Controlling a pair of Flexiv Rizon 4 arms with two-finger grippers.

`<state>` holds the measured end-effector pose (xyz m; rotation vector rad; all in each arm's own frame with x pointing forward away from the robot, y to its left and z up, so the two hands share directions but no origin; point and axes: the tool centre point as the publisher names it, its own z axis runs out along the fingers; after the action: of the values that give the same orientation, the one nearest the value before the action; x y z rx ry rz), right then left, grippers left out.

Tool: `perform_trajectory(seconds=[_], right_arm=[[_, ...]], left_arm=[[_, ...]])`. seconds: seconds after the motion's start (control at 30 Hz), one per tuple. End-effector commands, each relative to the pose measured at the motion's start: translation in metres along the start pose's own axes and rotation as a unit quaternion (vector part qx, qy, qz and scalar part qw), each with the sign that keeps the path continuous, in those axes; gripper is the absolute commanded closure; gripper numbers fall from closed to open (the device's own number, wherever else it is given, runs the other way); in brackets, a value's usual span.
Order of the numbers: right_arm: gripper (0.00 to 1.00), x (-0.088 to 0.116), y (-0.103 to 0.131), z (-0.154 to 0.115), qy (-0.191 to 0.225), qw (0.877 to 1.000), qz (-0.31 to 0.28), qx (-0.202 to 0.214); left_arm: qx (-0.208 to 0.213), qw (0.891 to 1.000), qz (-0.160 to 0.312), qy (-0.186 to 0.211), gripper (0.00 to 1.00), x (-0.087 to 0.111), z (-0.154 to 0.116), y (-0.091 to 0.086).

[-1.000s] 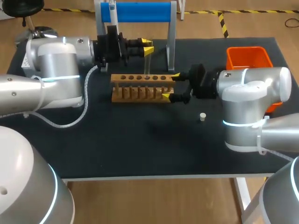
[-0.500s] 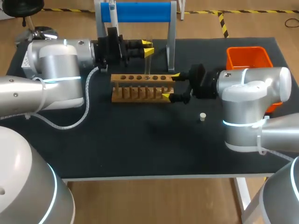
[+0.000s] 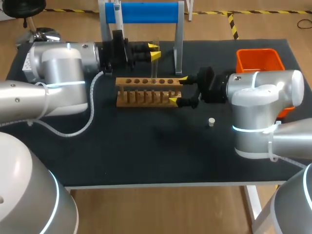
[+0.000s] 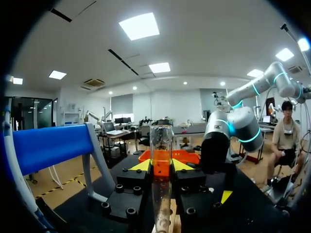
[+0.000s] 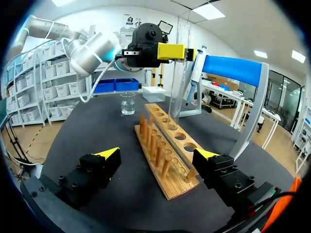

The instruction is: Invert the test tube, pick up the pipette, mount the tip to pipette, aspirate from beaker and dispense into the tube, eject the tip, return the pipette, and cap with the stopper.

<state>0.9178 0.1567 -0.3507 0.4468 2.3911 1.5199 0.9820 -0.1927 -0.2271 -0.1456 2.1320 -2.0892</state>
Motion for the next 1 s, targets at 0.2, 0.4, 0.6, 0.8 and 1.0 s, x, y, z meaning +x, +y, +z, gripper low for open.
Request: perform_trajectory(seconds=[0.2,0.4,0.6,0.8,1.0], right_arm=[[0.0,0.0,0.0,-0.001,0.001,1.0,0.0,0.001],[0.0,0.0,0.0,-0.001,0.001,1.0,0.0,0.001],[0.0,0.0,0.0,-0.001,0.001,1.0,0.0,0.001],[0.0,0.0,0.0,-0.001,0.001,1.0,0.0,0.001],[0.0,0.0,0.0,-0.001,0.001,1.0,0.0,0.001]], left_arm=[[0.005,1.0,-0.004,-0.004,1.0,0.0,0.002,0.007],[0.009,1.0,-0.006,-0.007,1.0,0.0,0.003,0.012],[0.014,1.0,-0.008,-0.011,1.0,-0.001,0.002,0.016],[0.016,1.0,-0.01,-0.015,1.0,-0.001,0.001,0.02],[0.019,1.0,-0.012,-0.019,1.0,-0.002,0.0,0.025]])
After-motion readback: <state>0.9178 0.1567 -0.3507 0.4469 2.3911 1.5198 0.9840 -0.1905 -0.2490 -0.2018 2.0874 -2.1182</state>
